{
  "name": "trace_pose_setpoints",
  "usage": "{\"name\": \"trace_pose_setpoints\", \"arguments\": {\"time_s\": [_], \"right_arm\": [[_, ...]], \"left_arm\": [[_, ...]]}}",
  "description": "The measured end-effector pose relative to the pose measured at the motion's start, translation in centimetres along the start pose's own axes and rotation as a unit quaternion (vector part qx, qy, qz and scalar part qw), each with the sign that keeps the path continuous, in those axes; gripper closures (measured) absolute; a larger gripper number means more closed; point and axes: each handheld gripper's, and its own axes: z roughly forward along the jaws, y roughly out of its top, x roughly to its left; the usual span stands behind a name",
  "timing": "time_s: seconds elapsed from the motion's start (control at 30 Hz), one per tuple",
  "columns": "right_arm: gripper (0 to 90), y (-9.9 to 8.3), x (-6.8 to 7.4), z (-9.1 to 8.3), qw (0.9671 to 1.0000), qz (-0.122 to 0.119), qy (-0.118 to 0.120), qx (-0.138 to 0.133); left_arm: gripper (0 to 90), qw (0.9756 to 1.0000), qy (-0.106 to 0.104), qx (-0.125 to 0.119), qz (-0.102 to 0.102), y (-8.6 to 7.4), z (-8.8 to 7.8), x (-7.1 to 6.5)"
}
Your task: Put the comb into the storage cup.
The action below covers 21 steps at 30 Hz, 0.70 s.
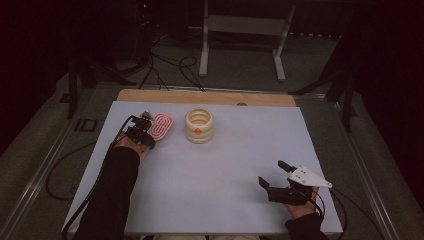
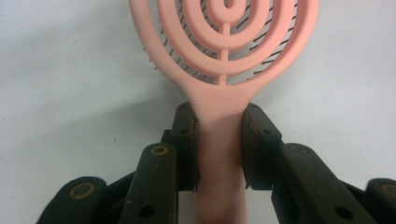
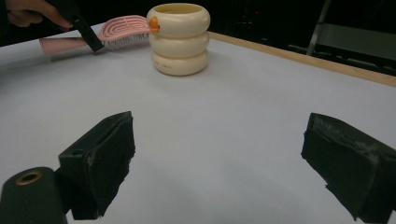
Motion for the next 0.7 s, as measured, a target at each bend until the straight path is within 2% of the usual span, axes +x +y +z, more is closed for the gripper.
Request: {"name": "trace_pose_setpoints", "arguments": {"time_s": [0.27,0.4,0.47,0.5,0.7], "right_arm": [[9.3,0.0,0.0,0.0,1.0000,0.000,0.000,0.000],[9.3,0.0,0.0,0.0,1.0000,0.000,0.001,0.001],[9.3,0.0,0.0,0.0,1.0000,0.000,0.002,0.001],[9.3,0.0,0.0,0.0,1.0000,0.000,0.002,0.001],[9.3,-0.1,0.0,0.1,1.0000,0.002,0.003,0.003]], "left_arm": [[70.8,0.9997,-0.012,-0.022,-0.001,-0.1,-0.7,-0.1],[70.8,0.9989,-0.021,-0.042,0.004,-0.3,-1.5,-0.3],[70.8,0.9989,-0.021,-0.042,0.004,-0.3,-1.5,-0.3],[70.8,0.9982,-0.023,-0.055,0.008,-0.5,-2.1,-0.5],[70.8,0.9964,-0.026,-0.078,0.017,-0.9,-3.4,-0.9]]}}
